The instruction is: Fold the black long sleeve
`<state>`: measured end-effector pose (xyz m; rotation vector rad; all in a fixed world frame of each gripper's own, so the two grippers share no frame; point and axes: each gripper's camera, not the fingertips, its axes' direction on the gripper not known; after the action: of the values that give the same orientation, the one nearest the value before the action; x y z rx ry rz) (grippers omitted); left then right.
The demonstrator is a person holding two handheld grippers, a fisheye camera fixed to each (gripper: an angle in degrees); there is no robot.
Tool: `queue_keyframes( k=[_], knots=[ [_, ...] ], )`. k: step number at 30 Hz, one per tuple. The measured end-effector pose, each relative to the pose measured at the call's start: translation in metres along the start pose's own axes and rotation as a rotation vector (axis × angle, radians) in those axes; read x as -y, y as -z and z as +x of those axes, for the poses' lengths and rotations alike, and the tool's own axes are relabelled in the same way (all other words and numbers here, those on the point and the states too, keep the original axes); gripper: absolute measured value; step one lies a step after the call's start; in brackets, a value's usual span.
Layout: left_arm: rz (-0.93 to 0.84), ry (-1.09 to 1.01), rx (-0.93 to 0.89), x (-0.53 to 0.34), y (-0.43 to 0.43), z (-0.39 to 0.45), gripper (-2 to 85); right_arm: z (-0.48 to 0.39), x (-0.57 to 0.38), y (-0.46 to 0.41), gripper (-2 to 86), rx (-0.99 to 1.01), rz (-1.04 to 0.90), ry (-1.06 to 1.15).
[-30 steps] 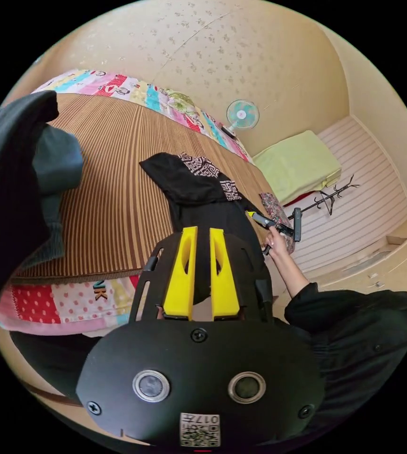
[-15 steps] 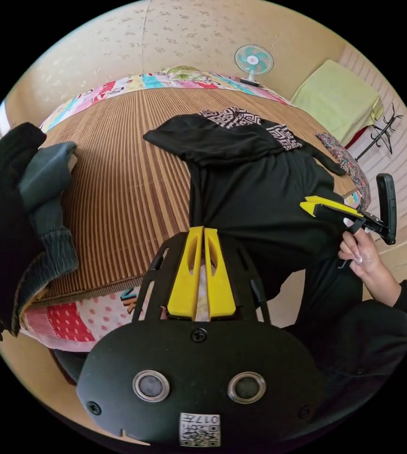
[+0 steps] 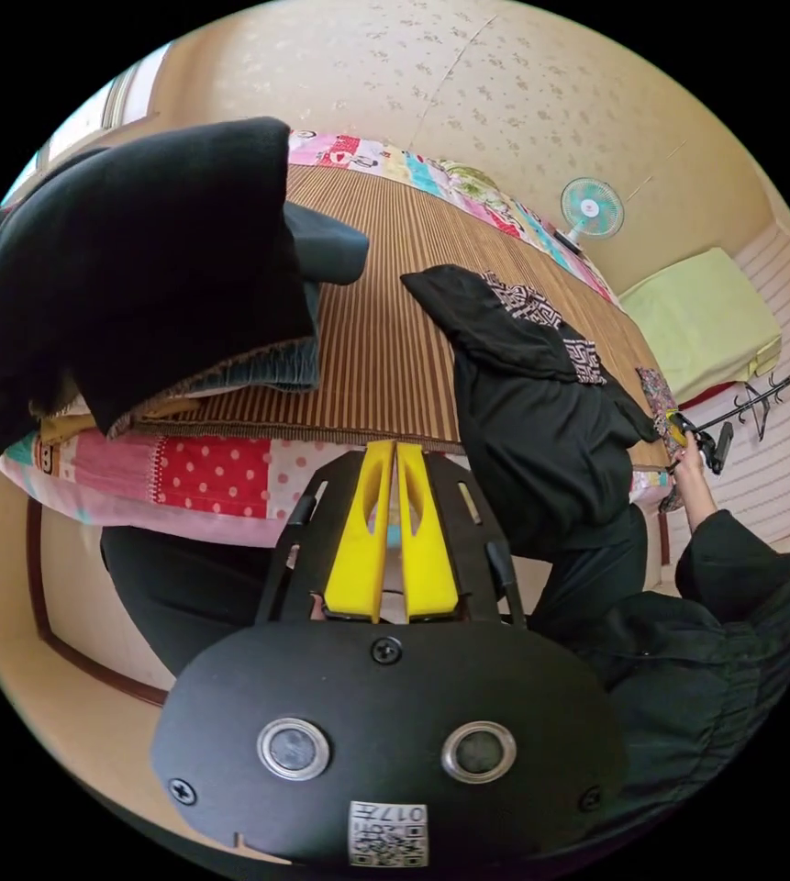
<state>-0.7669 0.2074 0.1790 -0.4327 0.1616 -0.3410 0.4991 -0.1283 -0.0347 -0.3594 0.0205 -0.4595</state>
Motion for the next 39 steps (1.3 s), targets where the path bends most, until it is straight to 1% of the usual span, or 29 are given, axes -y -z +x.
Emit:
queue_keyframes(
  k=[1, 2, 3, 5, 6, 8, 9, 10, 11, 13, 16, 19, 20, 22, 24, 25, 26, 27, 28, 29, 30, 31, 32, 33, 34, 35, 36, 38, 39],
  knots=[
    [-0.001, 0.007, 0.005, 0.001, -0.001, 0.002, -1.0, 0.014, 0.016, -0.02, 9.9, -0.012, -0.085, -0.019],
    [-0.007, 0.015, 0.0, 0.002, -0.004, 0.003, -1.0, 0.03, 0.023, -0.026, 7.8, 0.016, -0.114, -0.049],
    [-0.011, 0.019, -0.002, 0.002, -0.006, 0.004, -1.0, 0.04, 0.023, -0.024, 6.8, 0.038, -0.099, -0.078],
    [-0.03, 0.047, -0.013, 0.004, -0.012, 0.005, -0.9, 0.09, 0.007, 0.001, 4.4, 0.244, 0.033, -0.235],
    [-0.033, 0.055, -0.021, 0.004, -0.012, 0.004, -1.0, 0.103, -0.001, 0.006, 4.2, 0.308, 0.068, -0.277],
    [-0.039, 0.072, -0.057, 0.004, -0.014, 0.002, -1.0, 0.157, -0.047, 0.014, 3.7, 0.512, 0.184, -0.451],
    [-0.046, 0.077, -0.06, 0.004, -0.016, 0.001, -1.0, 0.17, -0.061, 0.013, 3.7, 0.542, 0.196, -0.506],
    [-0.064, 0.083, -0.063, 0.005, -0.019, -0.001, -1.0, 0.194, -0.086, 0.006, 3.7, 0.594, 0.2, -0.606],
    [-0.082, 0.088, -0.067, 0.006, -0.023, -0.003, -1.0, 0.21, -0.104, 0.002, 4.0, 0.707, 0.244, -0.622],
    [-0.103, 0.095, -0.077, 0.008, -0.029, -0.006, -1.0, 0.224, -0.116, 0.002, 4.7, 0.781, 0.264, -0.638],
    [-0.109, 0.089, -0.095, 0.014, -0.031, -0.007, -1.0, 0.227, -0.107, 0.015, 7.9, 0.766, 0.295, -0.616],
    [-0.089, 0.081, -0.111, 0.018, -0.029, -0.006, -1.0, 0.217, -0.076, 0.013, 8.5, 0.7, 0.247, -0.607],
    [-0.079, 0.078, -0.118, 0.019, -0.028, -0.006, -1.0, 0.213, -0.065, 0.009, 6.6, 0.617, 0.188, -0.67],
    [-0.067, 0.078, -0.122, 0.017, -0.025, -0.008, -1.0, 0.204, -0.054, 0.012, 4.7, 0.523, 0.147, -0.768],
    [-0.054, 0.09, -0.126, 0.013, -0.021, -0.012, -1.0, 0.177, -0.042, 0.029, 3.7, 0.387, 0.142, -0.795],
    [-0.04, 0.106, -0.131, 0.009, -0.018, -0.017, -1.0, 0.148, -0.035, 0.046, 3.2, 0.246, 0.143, -0.787],
    [-0.024, 0.125, -0.138, 0.005, -0.014, -0.023, -1.0, 0.109, -0.028, 0.067, 2.8, 0.186, 0.215, -0.663],
    [-0.016, 0.135, -0.142, 0.004, -0.012, -0.025, -1.0, 0.088, -0.027, 0.079, 2.7, 0.191, 0.273, -0.583],
    [-0.007, 0.157, -0.152, 0.001, -0.01, -0.031, -1.0, 0.044, -0.029, 0.1, 2.4, 0.146, 0.352, -0.513],
    [-0.002, 0.181, -0.164, -0.001, -0.007, -0.037, -1.0, 0.001, -0.033, 0.116, 2.3, 0.163, 0.4, -0.454],
    [0.002, 0.191, -0.171, -0.002, -0.006, -0.039, -1.0, -0.02, -0.036, 0.123, 2.2, 0.22, 0.417, -0.416],
    [0.01, 0.203, -0.183, -0.004, -0.003, -0.043, -1.0, -0.06, -0.042, 0.13, 2.2, 0.389, 0.43, -0.354],
    [0.016, 0.205, -0.189, -0.006, -0.001, -0.044, -1.0, -0.103, -0.053, 0.133, 2.2, 0.58, 0.424, -0.289],
    [0.017, 0.204, -0.19, -0.006, 0.0, -0.044, -1.0, -0.127, -0.059, 0.134, 2.2, 0.664, 0.412, -0.246],
    [0.019, 0.202, -0.189, -0.008, 0.001, -0.044, -0.9, -0.18, -0.077, 0.137, 2.2, 0.792, 0.366, -0.143],
    [0.02, 0.199, -0.191, -0.009, 0.001, -0.042, -0.9, -0.234, -0.102, 0.139, 2.3, 0.857, 0.303, -0.017],
    [0.021, 0.199, -0.194, -0.01, 0.001, -0.041, -0.9, -0.261, -0.117, 0.14, 2.4, 0.874, 0.269, 0.058],
    [0.015, 0.2, -0.212, -0.014, -0.004, -0.037, -0.9, -0.361, -0.198, 0.127, 3.0, 0.884, 0.122, 0.386],
    [0.012, 0.203, -0.216, -0.015, -0.006, -0.035, -0.9, -0.382, -0.224, 0.119, 3.1, 0.872, 0.072, 0.467]
  ],
)
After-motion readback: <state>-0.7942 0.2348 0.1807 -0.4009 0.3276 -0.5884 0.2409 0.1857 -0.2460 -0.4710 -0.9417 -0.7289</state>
